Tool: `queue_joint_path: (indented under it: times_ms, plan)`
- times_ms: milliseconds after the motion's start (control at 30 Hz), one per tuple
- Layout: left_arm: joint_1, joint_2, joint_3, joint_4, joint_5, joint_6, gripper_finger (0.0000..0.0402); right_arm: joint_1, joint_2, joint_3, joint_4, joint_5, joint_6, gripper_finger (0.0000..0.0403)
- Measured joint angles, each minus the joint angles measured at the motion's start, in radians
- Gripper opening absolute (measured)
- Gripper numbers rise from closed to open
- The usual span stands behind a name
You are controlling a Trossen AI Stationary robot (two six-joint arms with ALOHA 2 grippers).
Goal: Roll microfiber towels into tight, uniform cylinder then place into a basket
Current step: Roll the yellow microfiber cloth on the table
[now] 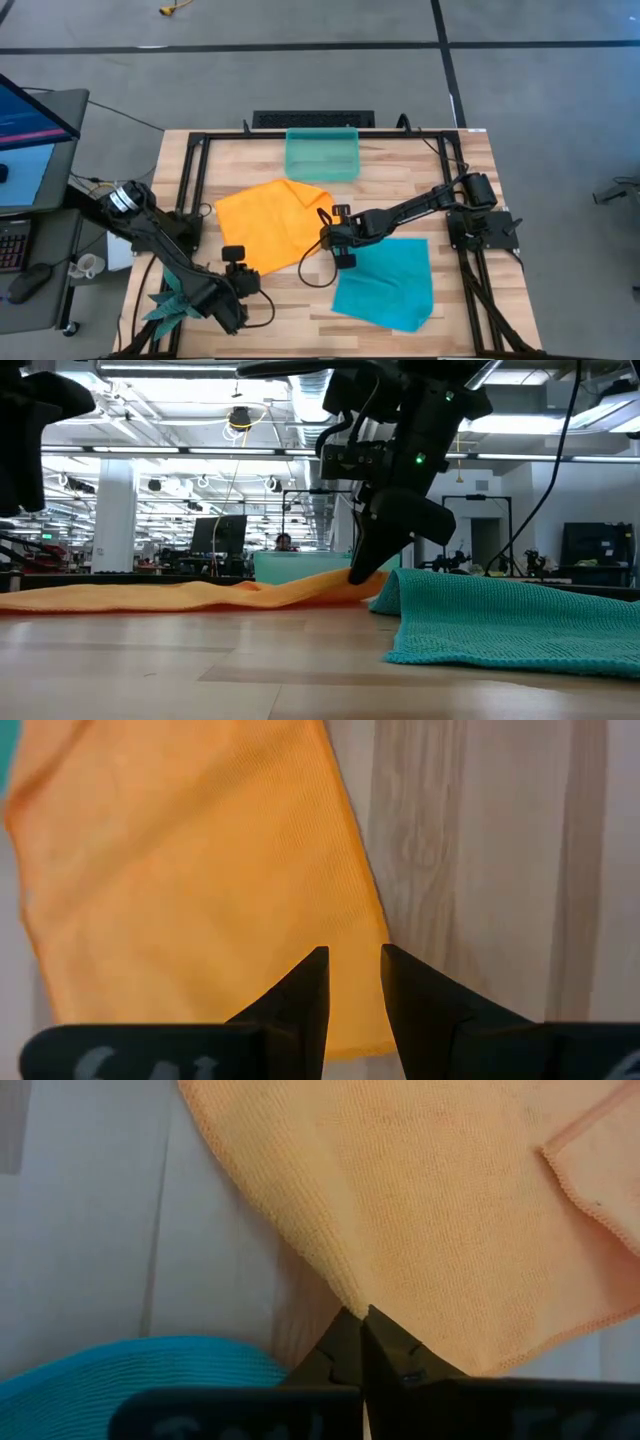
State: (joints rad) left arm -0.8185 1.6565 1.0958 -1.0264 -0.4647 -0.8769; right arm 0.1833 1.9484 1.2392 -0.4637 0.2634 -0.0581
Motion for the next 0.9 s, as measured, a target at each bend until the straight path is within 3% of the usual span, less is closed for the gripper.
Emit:
queue_joint_path:
  times_ms: [267,667,900]
  plan:
    - [-0.001,0.000,0.000,0.105,0.075,-0.036,0.0094,-0.015,0.000,0.000,0.000,0.000,-0.002,0.0016]
    - [-0.001,-0.001,-0.078,0.127,0.057,-0.086,0.0192,0.007,0.000,0.000,0.000,0.000,0.006,0.0017]
    - [-0.001,-0.001,-0.137,0.243,0.037,-0.069,0.0191,0.006,0.000,0.000,0.000,0.000,0.006,0.0013]
